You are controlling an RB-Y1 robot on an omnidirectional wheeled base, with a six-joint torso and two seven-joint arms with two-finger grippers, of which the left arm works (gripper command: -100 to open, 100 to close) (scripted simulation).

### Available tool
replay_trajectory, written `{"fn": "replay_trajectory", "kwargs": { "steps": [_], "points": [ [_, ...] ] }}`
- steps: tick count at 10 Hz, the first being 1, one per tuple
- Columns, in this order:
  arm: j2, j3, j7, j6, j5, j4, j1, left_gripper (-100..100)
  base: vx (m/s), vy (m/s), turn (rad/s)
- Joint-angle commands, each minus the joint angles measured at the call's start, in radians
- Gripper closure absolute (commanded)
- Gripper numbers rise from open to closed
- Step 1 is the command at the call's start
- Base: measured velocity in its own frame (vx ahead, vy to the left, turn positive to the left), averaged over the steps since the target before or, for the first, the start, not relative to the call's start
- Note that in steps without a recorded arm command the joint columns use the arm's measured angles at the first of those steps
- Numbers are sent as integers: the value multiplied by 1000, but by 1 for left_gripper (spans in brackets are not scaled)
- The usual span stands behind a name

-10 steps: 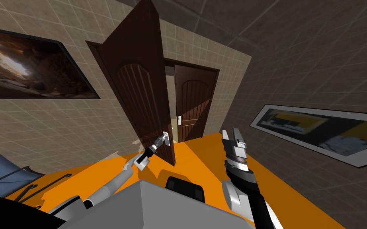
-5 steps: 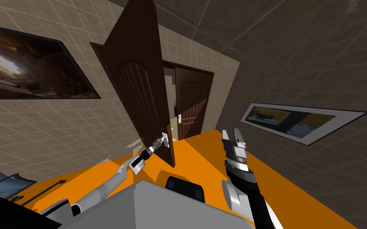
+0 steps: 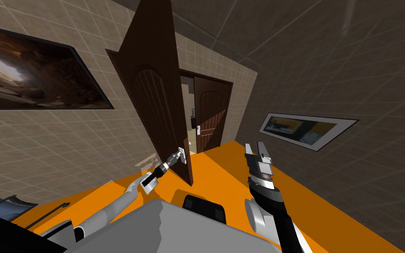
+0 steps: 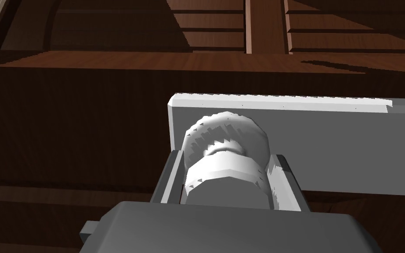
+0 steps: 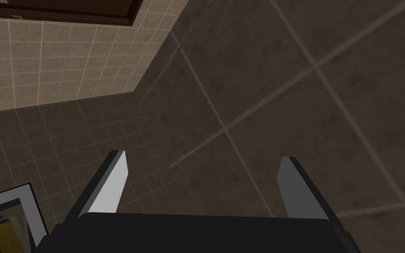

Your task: Pull the door open

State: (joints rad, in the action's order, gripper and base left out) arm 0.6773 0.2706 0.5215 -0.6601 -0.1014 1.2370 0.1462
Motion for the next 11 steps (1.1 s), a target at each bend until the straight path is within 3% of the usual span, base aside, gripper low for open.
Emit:
{"fn": "replay_trajectory", "kwargs": {
  "steps": [1, 7, 8, 11],
  "points": [
    [15, 9, 11, -24, 3, -7, 5, 100, -193, 124, -148],
    [63, 32, 48, -95, 7, -29, 12, 100, -179, 123, -117],
    [56, 33, 44, -88, 8, -29, 14, 100, -66, 58, -28],
    [74, 44, 59, -126, 12, -47, 16, 100, -163, 116, -143]
  ]
}}
